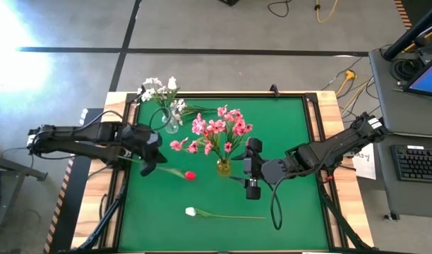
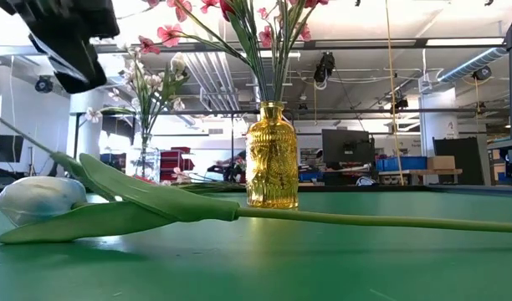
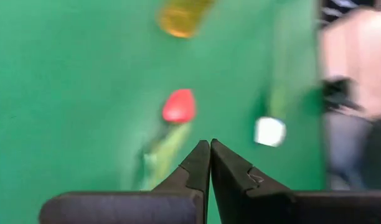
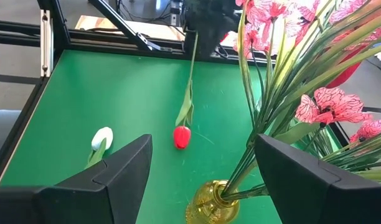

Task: Sort flowers into vase by color
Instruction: Put the red tulip into the yellow vase

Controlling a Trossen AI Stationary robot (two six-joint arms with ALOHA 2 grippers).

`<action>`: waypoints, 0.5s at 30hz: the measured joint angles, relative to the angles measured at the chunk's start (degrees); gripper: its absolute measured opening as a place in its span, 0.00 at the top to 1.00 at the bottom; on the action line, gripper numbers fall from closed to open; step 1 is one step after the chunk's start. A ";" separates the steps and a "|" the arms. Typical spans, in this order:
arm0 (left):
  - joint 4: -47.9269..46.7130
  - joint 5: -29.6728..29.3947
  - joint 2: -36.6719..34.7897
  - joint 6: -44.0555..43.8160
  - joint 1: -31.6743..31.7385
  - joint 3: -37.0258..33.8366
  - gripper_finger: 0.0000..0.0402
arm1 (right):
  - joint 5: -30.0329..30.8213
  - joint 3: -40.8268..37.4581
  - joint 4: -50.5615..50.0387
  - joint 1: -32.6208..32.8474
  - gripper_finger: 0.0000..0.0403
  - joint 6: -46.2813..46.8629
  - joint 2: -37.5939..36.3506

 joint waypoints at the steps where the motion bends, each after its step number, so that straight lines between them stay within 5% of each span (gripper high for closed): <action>1: -0.98 -2.93 -0.24 -0.65 -0.12 -0.02 1.00 | -0.01 0.00 0.02 0.00 0.31 0.01 -0.01; 4: -2.82 -7.80 -0.62 -2.83 -0.18 -0.26 1.00 | -0.02 0.00 0.17 0.00 0.31 0.02 -0.01; 15: 0.87 -8.37 4.49 2.20 -0.94 -5.31 1.00 | 0.00 0.00 0.57 0.00 0.31 0.65 -0.01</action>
